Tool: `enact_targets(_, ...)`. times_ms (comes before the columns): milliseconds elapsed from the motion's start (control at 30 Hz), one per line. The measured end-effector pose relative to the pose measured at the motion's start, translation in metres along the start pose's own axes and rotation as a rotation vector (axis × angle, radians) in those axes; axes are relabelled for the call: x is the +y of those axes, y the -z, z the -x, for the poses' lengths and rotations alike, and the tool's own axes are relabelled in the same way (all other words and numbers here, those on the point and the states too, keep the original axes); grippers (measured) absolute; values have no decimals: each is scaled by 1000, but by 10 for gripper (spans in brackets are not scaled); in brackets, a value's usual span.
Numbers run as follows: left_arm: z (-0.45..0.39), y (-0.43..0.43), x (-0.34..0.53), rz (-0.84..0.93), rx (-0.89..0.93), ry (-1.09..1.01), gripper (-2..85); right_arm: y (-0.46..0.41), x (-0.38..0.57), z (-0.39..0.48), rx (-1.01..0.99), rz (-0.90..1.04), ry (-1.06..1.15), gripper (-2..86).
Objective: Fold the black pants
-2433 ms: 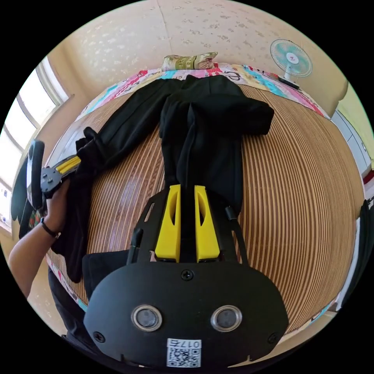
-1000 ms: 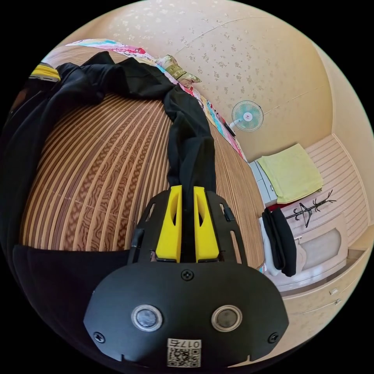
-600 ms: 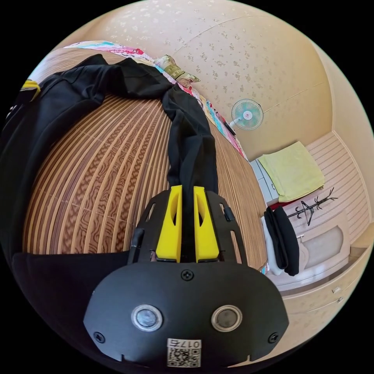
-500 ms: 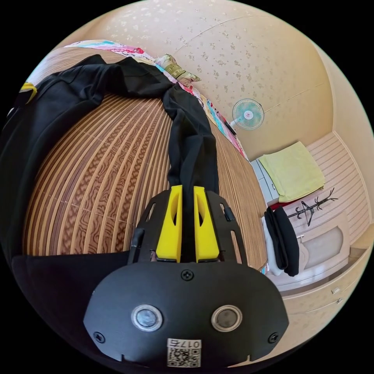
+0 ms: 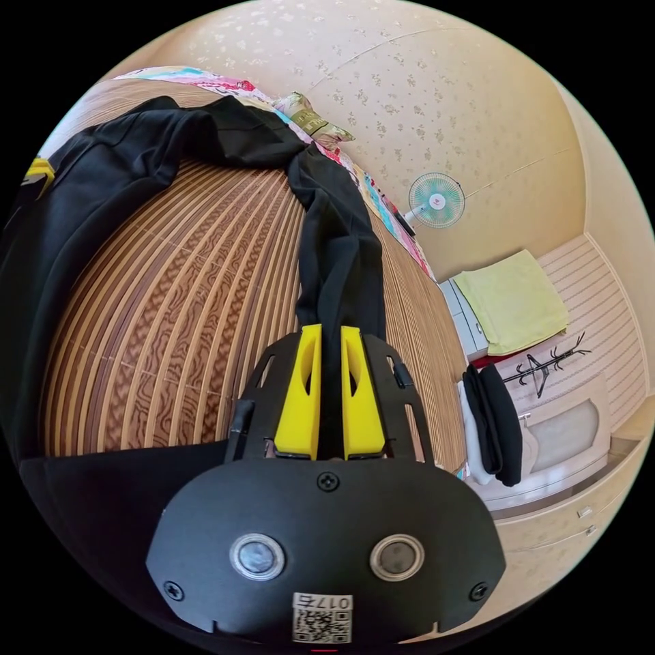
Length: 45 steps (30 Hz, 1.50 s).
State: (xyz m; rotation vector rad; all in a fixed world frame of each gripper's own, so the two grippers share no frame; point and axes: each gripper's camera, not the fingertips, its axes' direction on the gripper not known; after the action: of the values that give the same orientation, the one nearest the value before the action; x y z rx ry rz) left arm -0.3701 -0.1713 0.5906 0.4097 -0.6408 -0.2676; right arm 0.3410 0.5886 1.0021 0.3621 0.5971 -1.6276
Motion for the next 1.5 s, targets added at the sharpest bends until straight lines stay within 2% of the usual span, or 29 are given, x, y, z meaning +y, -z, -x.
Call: enact_targets(1500, -18, 13, 3, -3, -48, -7, -3, -35, 9, -38, 17, 6, 3, 40)
